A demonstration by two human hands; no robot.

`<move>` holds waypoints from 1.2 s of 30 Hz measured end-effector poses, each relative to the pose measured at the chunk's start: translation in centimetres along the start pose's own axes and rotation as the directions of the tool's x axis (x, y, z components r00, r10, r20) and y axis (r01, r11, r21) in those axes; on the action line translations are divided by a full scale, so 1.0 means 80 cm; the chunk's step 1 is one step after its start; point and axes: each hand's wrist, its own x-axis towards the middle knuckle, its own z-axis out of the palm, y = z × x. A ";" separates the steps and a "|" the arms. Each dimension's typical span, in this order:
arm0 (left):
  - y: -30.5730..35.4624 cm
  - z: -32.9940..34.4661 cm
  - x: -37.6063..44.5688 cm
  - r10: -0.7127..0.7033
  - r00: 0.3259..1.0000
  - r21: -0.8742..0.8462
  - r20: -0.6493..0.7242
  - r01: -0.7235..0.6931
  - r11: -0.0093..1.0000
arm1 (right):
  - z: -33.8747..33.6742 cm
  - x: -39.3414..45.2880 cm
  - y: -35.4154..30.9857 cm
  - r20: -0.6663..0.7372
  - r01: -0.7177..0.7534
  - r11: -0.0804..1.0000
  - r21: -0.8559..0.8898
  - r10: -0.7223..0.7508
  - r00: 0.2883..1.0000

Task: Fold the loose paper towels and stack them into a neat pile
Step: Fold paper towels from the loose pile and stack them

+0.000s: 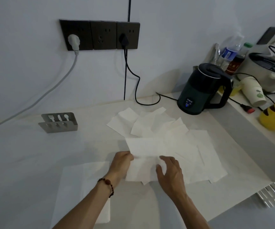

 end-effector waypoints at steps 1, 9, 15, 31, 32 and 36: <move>0.009 -0.011 -0.003 -0.012 1.000 -0.006 0.002 0.012 1.000 | -0.004 0.005 -0.005 -0.021 0.001 1.000 0.021 -0.001 1.000; 0.034 -0.089 -0.036 -0.093 0.973 0.017 0.210 0.091 0.996 | -0.019 0.033 -0.088 0.635 -0.290 0.864 0.411 -0.044 0.771; 0.002 -0.143 -0.047 -0.020 0.975 -0.220 0.220 0.069 0.973 | 0.011 -0.007 -0.119 0.748 -0.445 0.766 0.463 -0.069 0.660; -0.098 -0.162 -0.070 0.058 0.988 0.331 -0.146 -0.007 0.944 | 0.077 -0.064 -0.117 0.526 -0.512 0.799 0.317 0.301 0.796; -0.103 -0.162 -0.068 0.087 0.984 0.382 -0.157 -0.021 0.924 | 0.081 -0.065 -0.112 0.516 -0.515 0.804 0.299 0.317 0.795; -0.114 -0.162 -0.064 0.100 0.982 0.469 -0.162 -0.013 0.883 | 0.087 -0.066 -0.105 0.486 -0.522 0.800 0.296 0.344 0.803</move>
